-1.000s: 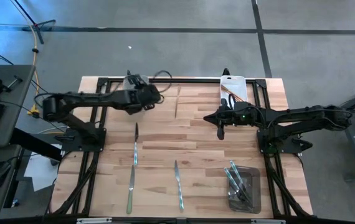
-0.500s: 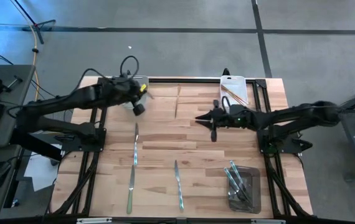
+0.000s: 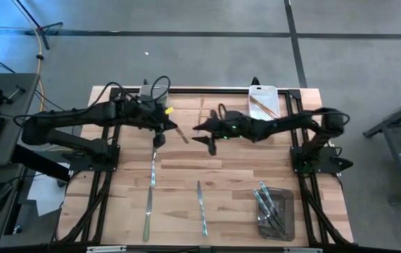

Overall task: Sort silverware by color (type)
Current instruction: Put the top green knife into the gray bin

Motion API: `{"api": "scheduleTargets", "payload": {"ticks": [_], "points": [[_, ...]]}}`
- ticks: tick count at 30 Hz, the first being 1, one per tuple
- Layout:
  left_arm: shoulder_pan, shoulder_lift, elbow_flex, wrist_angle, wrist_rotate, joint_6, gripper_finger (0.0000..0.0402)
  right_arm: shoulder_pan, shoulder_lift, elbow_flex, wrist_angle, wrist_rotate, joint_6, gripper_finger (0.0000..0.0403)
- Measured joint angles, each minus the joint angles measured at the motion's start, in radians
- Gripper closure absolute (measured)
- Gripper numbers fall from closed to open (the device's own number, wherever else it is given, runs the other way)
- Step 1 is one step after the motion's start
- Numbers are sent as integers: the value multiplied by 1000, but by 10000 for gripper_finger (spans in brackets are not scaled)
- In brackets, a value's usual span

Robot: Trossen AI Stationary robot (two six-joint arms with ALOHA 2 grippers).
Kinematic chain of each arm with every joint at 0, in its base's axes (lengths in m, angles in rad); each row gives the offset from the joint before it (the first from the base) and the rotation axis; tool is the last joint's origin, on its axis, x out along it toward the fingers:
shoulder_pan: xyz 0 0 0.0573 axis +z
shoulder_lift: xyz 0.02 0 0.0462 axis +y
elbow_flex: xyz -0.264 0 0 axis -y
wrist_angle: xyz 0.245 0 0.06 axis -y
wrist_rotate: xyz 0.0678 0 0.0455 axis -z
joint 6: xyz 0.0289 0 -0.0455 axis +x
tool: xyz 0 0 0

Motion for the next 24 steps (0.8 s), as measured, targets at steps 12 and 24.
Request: {"api": "scheduleTargets", "payload": {"ticks": [12, 24], "points": [[-6, 42, 0, 35, 42, 10, 401, -15, 128, 181, -48, -151, -6, 292], [-6, 43, 0, 94, 61, 0, 401, -14, 128, 182, -14, -154, 3, 398]]}}
